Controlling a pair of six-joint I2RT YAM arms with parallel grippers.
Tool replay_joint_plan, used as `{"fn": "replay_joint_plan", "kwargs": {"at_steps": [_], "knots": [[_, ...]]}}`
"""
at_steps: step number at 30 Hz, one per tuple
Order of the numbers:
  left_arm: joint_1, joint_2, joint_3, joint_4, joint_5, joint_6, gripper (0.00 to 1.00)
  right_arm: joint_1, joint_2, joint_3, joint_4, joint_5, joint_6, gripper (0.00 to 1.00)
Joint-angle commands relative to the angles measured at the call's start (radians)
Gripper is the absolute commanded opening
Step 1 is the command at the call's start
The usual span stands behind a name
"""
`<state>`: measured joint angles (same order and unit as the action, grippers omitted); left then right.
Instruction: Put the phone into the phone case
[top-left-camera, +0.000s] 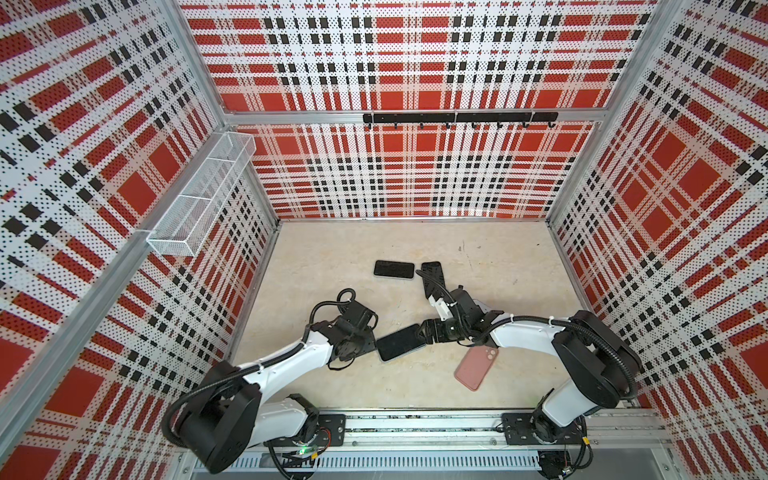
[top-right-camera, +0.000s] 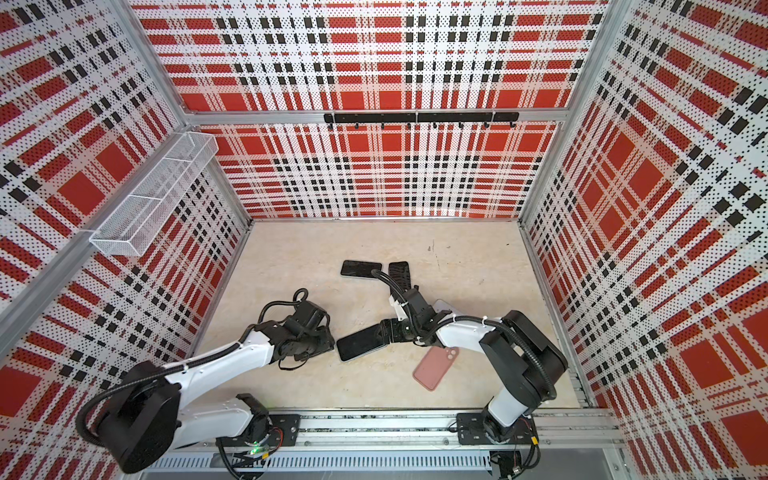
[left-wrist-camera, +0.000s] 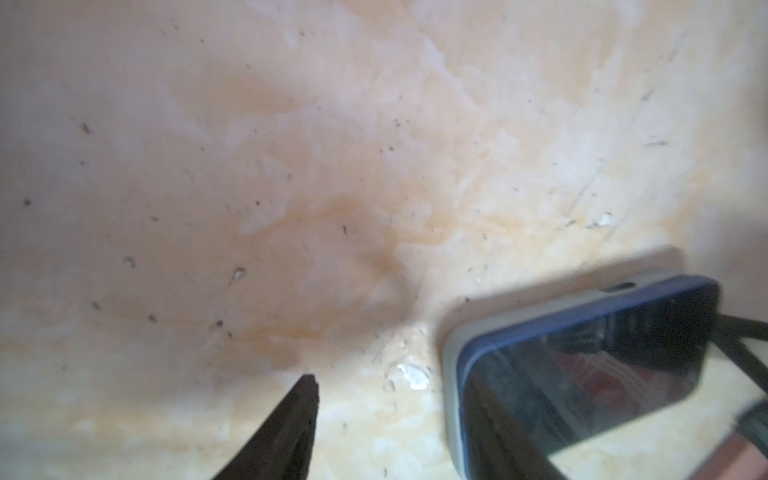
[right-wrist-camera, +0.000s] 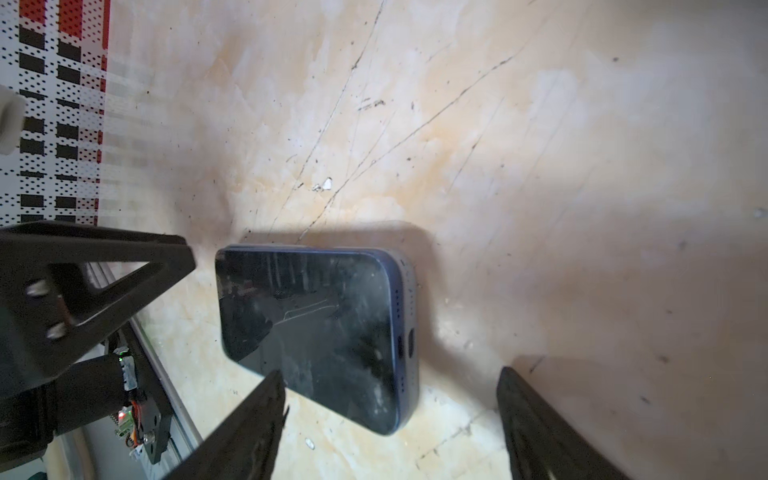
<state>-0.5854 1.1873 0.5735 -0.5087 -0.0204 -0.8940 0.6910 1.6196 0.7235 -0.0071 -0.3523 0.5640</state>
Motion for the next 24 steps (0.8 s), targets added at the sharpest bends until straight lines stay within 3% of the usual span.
{"fn": "replay_joint_plan", "kwargs": {"at_steps": [1,9,15,24], "knots": [[0.006,-0.086,-0.017,-0.015,0.076,-0.038,0.62,-0.027,0.033,0.021,0.033,-0.067,-0.032,0.82],[-0.01,-0.067,-0.151,0.209,0.281,-0.132,0.64,-0.03,0.108,0.051,0.052,-0.151,-0.044,0.81],[-0.016,0.008,-0.202,0.38,0.339,-0.167,0.64,-0.03,0.163,0.055,0.082,-0.212,-0.028,0.8],[-0.022,0.047,-0.22,0.479,0.353,-0.166,0.64,-0.029,0.19,0.026,0.177,-0.326,0.008,0.79]]}}
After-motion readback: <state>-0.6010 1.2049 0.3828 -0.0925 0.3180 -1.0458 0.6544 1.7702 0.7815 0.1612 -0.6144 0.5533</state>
